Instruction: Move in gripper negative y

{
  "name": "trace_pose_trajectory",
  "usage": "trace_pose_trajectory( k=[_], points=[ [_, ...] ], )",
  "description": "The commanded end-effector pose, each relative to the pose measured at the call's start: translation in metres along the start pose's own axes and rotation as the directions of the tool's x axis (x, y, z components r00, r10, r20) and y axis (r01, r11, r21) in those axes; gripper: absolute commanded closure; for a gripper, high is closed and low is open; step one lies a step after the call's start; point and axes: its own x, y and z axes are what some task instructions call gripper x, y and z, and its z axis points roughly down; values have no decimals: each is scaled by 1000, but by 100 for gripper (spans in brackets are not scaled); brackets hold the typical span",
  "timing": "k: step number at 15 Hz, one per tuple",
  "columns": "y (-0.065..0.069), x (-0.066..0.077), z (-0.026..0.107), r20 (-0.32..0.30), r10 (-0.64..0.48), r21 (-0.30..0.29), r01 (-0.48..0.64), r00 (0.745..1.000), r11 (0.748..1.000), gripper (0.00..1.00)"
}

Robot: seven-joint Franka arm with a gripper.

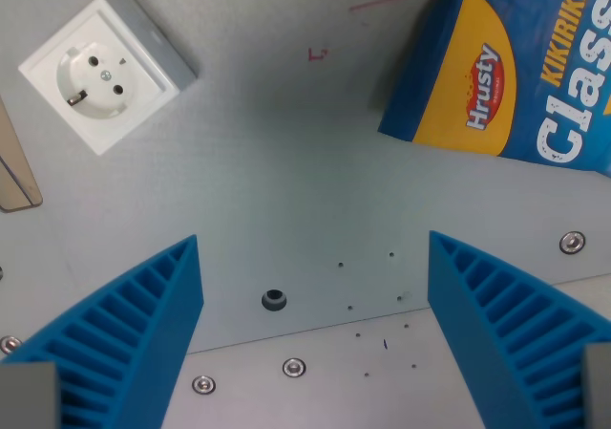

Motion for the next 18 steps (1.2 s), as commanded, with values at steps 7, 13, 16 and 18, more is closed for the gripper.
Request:
trace_pose_trajectory(
  k=[7, 13, 16, 18],
  points=[
    [-35, 0, -2, -5, 1, 1, -1, 1000, 1000, 0],
    [-65, 0, -2, -5, 1, 1, -1, 1000, 1000, 0],
    [-80, 0, -2, -5, 1, 1, -1, 1000, 1000, 0],
    [-90, 0, -2, -5, 1, 1, -1, 1000, 1000, 0]
  ],
)
